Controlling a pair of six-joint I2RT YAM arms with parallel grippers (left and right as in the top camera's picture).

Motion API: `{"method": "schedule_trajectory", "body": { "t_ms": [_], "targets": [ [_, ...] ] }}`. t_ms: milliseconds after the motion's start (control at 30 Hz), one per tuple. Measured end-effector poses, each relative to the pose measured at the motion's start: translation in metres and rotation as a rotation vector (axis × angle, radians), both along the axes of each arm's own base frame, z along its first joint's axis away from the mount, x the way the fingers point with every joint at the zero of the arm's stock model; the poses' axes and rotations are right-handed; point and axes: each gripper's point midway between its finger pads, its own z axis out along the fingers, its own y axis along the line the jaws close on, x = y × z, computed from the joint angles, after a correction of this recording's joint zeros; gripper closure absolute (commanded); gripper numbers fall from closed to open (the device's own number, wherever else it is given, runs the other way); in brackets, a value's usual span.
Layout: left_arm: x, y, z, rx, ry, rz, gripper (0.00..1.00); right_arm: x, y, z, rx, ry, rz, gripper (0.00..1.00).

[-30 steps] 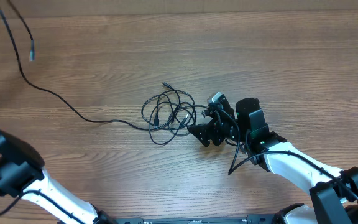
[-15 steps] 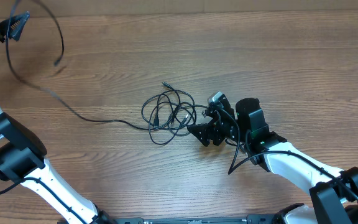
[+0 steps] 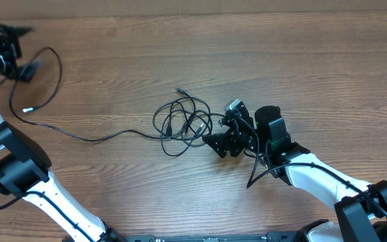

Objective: Untangle cables

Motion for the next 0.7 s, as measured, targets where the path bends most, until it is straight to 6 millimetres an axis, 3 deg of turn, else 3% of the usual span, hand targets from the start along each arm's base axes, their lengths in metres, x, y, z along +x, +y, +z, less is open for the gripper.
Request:
{"method": "schedule_trajectory", "body": {
  "t_ms": [133, 367, 567, 700],
  "targets": [
    [-0.032, 0.015, -0.038, 0.213, 0.211, -0.011, 0.00, 0.000, 0.000, 0.000, 0.000, 0.000, 0.000, 0.11],
    [-0.080, 0.050, -0.066, 0.496, 0.487, -0.039, 0.00, 0.001, 0.000, 0.001, 0.004, -0.003, -0.001, 0.09],
    [-0.110, 0.079, -0.068, 0.675, 0.659, -0.029, 0.00, 0.001, 0.000, 0.001, 0.004, -0.003, -0.002, 0.07],
    [-0.116, 0.102, -0.046, 0.802, 0.702, 0.016, 0.00, 0.000, 0.000, 0.001, 0.003, -0.002, -0.001, 0.07]
  ]
}}
